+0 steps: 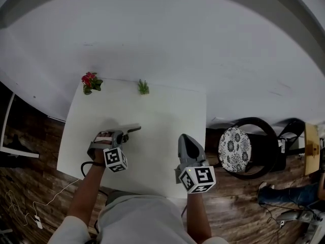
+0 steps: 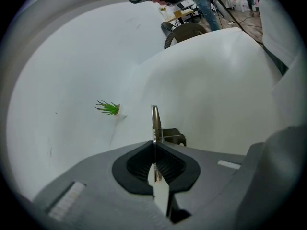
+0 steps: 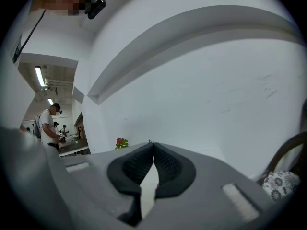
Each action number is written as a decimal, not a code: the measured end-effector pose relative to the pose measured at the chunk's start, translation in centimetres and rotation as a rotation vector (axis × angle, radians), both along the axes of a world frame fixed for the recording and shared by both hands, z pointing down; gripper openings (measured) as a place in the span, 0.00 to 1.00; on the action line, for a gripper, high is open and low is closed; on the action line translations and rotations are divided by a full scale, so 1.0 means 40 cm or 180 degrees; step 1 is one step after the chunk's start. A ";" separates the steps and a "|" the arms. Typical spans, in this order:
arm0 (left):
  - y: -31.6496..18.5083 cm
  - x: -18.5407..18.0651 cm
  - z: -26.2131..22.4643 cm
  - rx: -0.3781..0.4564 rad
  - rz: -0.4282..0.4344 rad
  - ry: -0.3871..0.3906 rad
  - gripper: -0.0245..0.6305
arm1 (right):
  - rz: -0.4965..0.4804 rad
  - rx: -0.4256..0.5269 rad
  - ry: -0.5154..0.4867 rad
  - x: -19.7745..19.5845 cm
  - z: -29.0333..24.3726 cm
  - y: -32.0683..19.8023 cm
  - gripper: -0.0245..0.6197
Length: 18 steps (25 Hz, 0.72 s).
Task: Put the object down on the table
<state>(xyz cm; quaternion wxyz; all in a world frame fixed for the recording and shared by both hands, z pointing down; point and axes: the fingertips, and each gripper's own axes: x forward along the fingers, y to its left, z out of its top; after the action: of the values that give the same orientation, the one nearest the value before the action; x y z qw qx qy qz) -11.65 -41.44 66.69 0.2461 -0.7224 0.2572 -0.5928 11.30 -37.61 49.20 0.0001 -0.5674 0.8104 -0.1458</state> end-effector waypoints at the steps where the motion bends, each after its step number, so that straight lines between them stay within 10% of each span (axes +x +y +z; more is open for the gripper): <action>1: 0.002 0.001 0.007 -0.0016 0.0004 -0.0007 0.05 | -0.0005 -0.0004 0.0007 -0.001 0.001 0.000 0.04; 18: 0.019 0.014 0.057 -0.0187 -0.0017 -0.0045 0.06 | -0.0013 -0.0041 0.0052 0.000 0.004 0.005 0.04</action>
<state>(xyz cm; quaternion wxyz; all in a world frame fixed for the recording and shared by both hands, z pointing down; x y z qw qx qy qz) -11.09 -40.69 68.97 0.2251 -0.7244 0.2398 -0.6059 11.29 -37.42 49.37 -0.0104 -0.5669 0.8106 -0.1464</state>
